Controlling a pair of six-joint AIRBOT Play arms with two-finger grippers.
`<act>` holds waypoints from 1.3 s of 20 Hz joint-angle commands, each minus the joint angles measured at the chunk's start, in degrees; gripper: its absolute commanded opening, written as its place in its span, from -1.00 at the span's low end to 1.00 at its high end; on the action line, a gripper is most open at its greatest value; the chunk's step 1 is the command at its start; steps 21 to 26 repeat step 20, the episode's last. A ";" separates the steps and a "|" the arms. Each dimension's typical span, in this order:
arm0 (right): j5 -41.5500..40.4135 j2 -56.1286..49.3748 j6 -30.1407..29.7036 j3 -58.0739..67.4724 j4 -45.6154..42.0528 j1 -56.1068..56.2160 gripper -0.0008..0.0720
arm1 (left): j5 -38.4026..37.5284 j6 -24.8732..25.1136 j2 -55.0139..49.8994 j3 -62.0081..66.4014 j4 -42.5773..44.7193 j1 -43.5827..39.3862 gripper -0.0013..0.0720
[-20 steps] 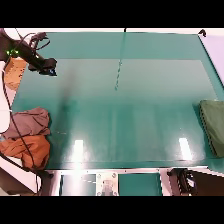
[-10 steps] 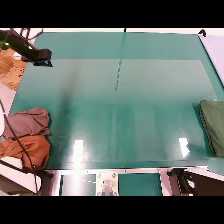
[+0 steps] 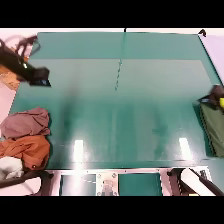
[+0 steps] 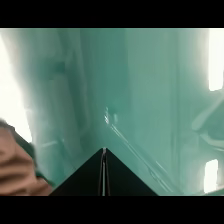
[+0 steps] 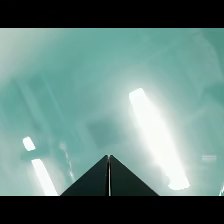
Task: Fold the shirts.
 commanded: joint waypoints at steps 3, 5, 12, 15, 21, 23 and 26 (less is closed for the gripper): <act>-11.72 7.41 -1.64 -12.13 0.70 22.75 -0.94 | 7.02 -4.48 18.60 -27.06 -0.35 -4.87 -0.89; -14.05 7.48 -1.66 -12.09 0.76 26.95 -0.94 | 7.23 -5.90 21.64 -29.18 -0.35 -5.70 -0.89; -13.60 7.48 -1.66 -12.11 0.94 30.91 -0.94 | 9.09 -5.88 22.43 -29.11 -0.33 -5.70 -0.89; -13.60 7.48 -1.66 -12.11 0.96 30.91 -0.94 | 9.42 -5.90 22.43 -29.11 -0.35 -5.68 -0.89; -13.60 7.48 -1.66 -12.11 0.96 30.91 -0.94 | 9.42 -5.90 22.43 -29.11 -0.35 -5.68 -0.89; -13.60 7.48 -1.66 -12.11 0.96 30.91 -0.94 | 9.42 -5.90 22.43 -29.11 -0.35 -5.68 -0.89; -13.60 7.48 -1.66 -12.11 0.96 30.91 -0.94 | 9.42 -5.90 22.43 -29.11 -0.35 -5.68 -0.89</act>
